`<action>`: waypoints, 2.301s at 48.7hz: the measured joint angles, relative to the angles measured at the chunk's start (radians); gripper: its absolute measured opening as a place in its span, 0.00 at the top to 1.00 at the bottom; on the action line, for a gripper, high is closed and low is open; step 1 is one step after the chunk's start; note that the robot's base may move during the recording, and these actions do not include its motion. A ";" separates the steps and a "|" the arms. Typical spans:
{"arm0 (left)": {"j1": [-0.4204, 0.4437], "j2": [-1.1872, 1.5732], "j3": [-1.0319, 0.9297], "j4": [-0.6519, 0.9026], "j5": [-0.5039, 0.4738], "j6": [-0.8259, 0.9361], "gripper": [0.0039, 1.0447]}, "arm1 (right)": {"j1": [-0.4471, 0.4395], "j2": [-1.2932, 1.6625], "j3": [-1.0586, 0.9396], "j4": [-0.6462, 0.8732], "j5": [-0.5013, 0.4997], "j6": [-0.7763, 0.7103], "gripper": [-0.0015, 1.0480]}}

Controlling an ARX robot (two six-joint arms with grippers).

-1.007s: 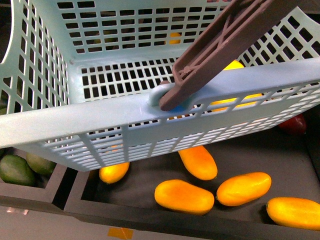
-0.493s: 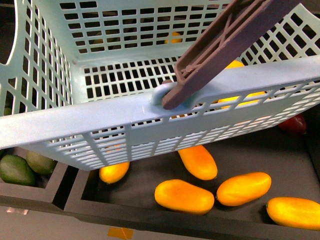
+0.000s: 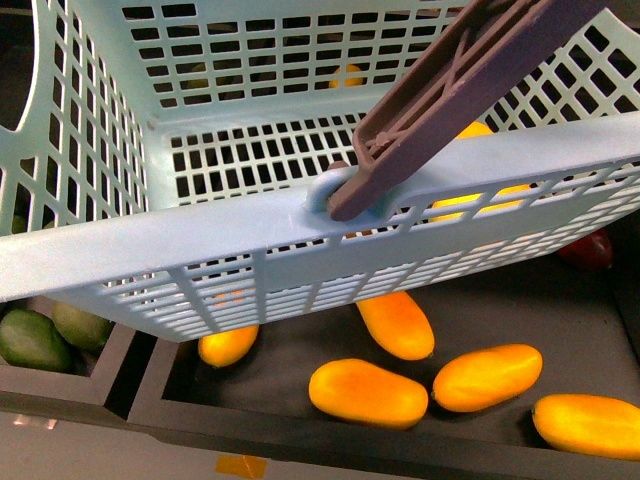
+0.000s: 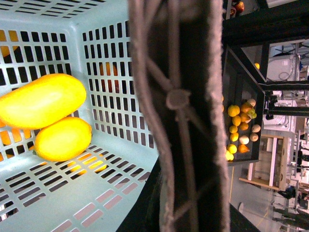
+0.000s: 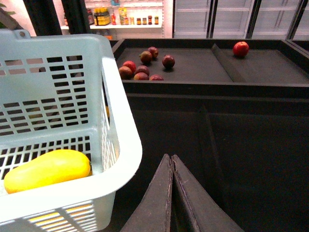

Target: Pick lemon and mango into basket

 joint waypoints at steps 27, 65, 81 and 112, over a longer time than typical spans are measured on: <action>0.000 0.000 0.000 0.000 0.000 0.001 0.95 | 0.000 -0.267 -0.053 -0.188 -0.002 -0.001 0.98; 0.000 0.000 0.000 0.000 0.000 0.000 0.95 | 0.000 -0.586 -0.052 -0.512 0.000 -0.002 0.92; 0.000 0.000 0.000 0.000 0.000 0.001 0.95 | 0.000 -0.587 -0.052 -0.512 0.000 -0.002 0.39; -0.005 0.000 0.000 0.000 -0.001 -0.003 0.95 | 0.000 -0.591 -0.052 -0.514 0.000 -0.002 0.08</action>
